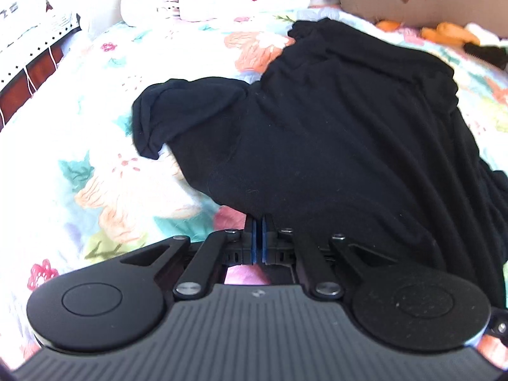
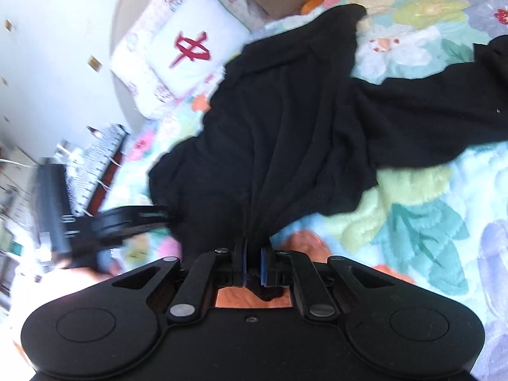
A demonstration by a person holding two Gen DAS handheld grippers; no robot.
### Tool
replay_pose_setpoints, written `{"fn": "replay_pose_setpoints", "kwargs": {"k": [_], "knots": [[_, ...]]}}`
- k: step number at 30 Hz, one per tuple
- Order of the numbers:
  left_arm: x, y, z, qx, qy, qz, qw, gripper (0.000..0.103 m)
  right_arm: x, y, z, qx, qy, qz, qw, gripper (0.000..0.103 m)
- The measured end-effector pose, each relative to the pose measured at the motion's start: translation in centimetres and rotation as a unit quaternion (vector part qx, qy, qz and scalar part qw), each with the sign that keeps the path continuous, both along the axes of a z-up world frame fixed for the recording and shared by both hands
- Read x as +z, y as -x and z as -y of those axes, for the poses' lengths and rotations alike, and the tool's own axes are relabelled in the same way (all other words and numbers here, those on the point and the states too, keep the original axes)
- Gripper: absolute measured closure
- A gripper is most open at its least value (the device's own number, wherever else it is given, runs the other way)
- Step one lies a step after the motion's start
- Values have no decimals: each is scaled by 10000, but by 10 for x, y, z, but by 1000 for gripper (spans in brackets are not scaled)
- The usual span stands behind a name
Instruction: Fold clothes
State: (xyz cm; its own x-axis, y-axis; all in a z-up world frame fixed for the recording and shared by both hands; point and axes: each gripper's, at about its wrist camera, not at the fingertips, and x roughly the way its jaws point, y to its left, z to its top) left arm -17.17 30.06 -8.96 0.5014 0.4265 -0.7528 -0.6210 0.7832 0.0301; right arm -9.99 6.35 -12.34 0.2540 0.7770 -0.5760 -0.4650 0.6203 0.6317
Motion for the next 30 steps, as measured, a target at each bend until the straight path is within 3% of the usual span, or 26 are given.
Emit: {"fn": "replay_pose_setpoints", "kwargs": {"k": [4,7,10,13,19,21,24,30], "knots": [[32,27,-3,388,-573,460,9965,101,16,6,11,-72,-13,168,9998,95],[46,50,-13,562,-258,742,9953,101,39,17,13,146,374,580,9975,95],[32,59,-30,805,236,573,9948,101,46,22,14,358,391,651,9965,95],[11,60,-41,966,766,363,9917,100,31,18,7,380,721,475,9955,95],[12,53,-28,895,539,249,9942,100,14,22,2,498,911,289,9942,95],[12,54,-30,945,570,252,9936,100,15,26,2,601,767,219,9950,97],[6,54,-33,1006,690,146,9924,99,16,31,-5,702,1107,488,9902,97],[-8,52,-33,1070,851,-157,9905,98,8,27,-2,601,1074,264,9920,97]]}}
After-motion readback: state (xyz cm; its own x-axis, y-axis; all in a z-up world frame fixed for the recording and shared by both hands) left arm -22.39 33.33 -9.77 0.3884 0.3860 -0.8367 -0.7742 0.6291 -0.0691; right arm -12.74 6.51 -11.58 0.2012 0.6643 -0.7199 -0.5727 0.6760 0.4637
